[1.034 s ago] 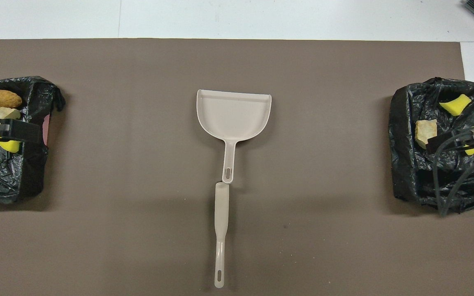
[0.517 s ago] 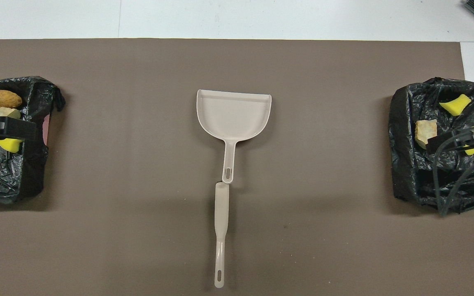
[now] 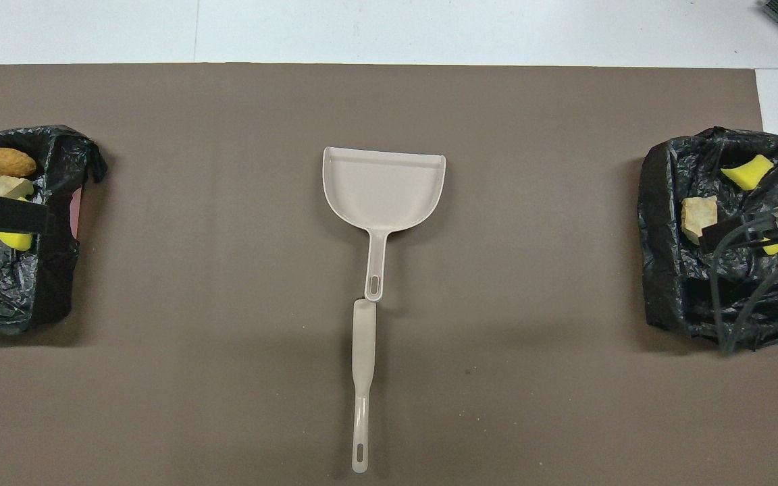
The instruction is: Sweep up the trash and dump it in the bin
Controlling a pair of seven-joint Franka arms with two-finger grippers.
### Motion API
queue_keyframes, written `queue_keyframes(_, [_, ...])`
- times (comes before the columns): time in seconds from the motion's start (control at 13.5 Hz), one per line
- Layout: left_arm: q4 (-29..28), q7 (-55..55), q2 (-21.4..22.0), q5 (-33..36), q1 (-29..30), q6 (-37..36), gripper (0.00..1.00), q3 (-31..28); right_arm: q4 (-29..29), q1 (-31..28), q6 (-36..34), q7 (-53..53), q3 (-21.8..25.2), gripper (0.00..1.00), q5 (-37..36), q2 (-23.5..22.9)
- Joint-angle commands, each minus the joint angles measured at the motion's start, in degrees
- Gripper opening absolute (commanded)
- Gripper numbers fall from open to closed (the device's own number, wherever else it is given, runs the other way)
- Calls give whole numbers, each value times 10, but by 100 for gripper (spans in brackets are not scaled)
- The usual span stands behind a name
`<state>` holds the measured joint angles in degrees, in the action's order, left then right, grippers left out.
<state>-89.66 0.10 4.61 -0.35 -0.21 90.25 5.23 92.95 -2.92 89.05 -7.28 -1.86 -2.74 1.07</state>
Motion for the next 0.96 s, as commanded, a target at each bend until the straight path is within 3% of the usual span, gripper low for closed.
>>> queue_keyframes(0.0, [-2, 1, 8, -11, 4, -7, 100, 0, -3, -6, -3, 10, -5, 100, 2, 1])
queue_keyframes(0.89, [-2, 6, 8, -11, 4, -9, 100, 0, -3, -6, -3, 10, -5, 100, 2, 1])
